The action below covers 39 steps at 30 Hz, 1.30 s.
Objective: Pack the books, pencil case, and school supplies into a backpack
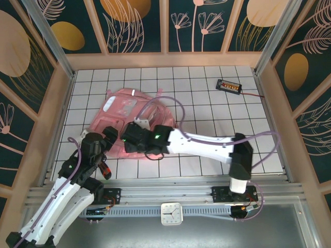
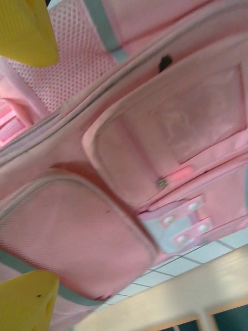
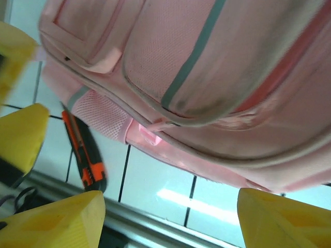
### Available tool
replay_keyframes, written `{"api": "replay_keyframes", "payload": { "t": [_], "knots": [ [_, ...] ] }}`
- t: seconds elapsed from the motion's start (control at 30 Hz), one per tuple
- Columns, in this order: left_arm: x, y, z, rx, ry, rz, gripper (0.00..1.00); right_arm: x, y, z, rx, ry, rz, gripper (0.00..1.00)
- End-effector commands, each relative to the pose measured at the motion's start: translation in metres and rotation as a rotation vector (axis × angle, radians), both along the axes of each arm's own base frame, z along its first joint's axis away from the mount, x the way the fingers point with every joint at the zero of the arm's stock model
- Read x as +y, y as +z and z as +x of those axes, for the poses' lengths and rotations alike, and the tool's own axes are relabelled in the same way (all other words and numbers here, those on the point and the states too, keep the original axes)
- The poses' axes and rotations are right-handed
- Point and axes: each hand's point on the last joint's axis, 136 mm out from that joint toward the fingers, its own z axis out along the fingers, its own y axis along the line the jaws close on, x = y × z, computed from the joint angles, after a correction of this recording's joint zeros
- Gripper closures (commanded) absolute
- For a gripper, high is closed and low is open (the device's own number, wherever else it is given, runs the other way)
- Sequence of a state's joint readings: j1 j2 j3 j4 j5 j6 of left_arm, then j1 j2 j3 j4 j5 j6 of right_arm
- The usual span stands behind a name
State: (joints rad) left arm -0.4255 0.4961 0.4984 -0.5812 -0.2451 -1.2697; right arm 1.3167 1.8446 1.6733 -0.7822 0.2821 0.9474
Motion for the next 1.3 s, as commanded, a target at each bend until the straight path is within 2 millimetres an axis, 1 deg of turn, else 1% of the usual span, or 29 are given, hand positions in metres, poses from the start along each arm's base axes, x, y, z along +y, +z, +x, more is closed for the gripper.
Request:
{"api": "replay_keyframes", "payload": {
  "t": [0.0,0.07,0.13,0.17,0.27,0.4,0.43,0.5,0.57,0.6,0.73,0.8,0.83,0.93,1.0,1.1,1.27],
  "knots": [
    [0.016,-0.012,0.007,-0.03,0.148,-0.07,0.01,-0.006,-0.029,0.022,-0.044,-0.161,-0.116,0.31],
    [0.015,-0.03,0.013,-0.015,0.168,-0.142,0.01,0.002,-0.03,0.025,-0.042,-0.177,-0.099,0.31],
    [0.017,-0.05,0.014,0.013,0.195,-0.209,0.01,0.001,-0.025,0.026,-0.045,-0.196,-0.075,0.31],
    [0.018,-0.054,0.016,0.002,0.204,-0.24,0.01,-0.001,-0.024,0.027,-0.04,-0.205,-0.064,0.31],
    [0.022,-0.057,0.023,-0.07,0.238,-0.319,0.01,-0.01,-0.025,0.032,0.005,-0.247,-0.016,0.31],
    [0.012,-0.073,0.03,-0.089,0.228,-0.442,0.14,-0.02,-0.033,0.036,0.058,-0.284,0.031,0.32],
    [0.01,-0.072,0.033,-0.097,0.218,-0.447,0.16,-0.021,-0.034,0.037,0.063,-0.285,0.03,0.32],
    [0.009,-0.066,0.039,-0.129,0.208,-0.456,0.16,-0.022,-0.034,0.038,0.063,-0.287,0.023,0.32],
    [0.008,-0.058,0.044,-0.163,0.201,-0.468,0.23,-0.018,-0.035,0.038,0.075,-0.28,0.026,0.32],
    [0.006,-0.056,0.046,-0.164,0.194,-0.47,0.23,-0.016,-0.037,0.038,0.084,-0.279,0.03,0.32],
    [-0.003,-0.056,0.051,-0.144,0.138,-0.459,0.32,-0.007,-0.041,0.039,0.105,-0.269,0.025,0.32],
    [-0.007,-0.058,0.051,-0.146,0.115,-0.467,0.45,-0.002,-0.041,0.039,0.112,-0.269,0.024,0.33],
    [-0.008,-0.058,0.051,-0.143,0.103,-0.464,0.5,-0.001,-0.042,0.039,0.115,-0.275,0.022,0.33],
    [-0.014,-0.057,0.05,-0.137,0.062,-0.458,0.55,0.001,-0.047,0.041,0.126,-0.295,0.002,0.33],
    [-0.018,-0.057,0.049,-0.132,0.037,-0.46,0.6,0.002,-0.057,0.042,0.136,-0.307,-0.041,0.33],
    [-0.021,-0.058,0.046,-0.126,0.015,-0.461,0.6,0.001,-0.072,0.045,0.142,-0.326,-0.102,0.36],
    [-0.021,-0.063,0.04,-0.119,0.008,-0.462,0.6,-0.015,-0.083,0.057,0.126,-0.408,-0.154,0.47]
  ]
}}
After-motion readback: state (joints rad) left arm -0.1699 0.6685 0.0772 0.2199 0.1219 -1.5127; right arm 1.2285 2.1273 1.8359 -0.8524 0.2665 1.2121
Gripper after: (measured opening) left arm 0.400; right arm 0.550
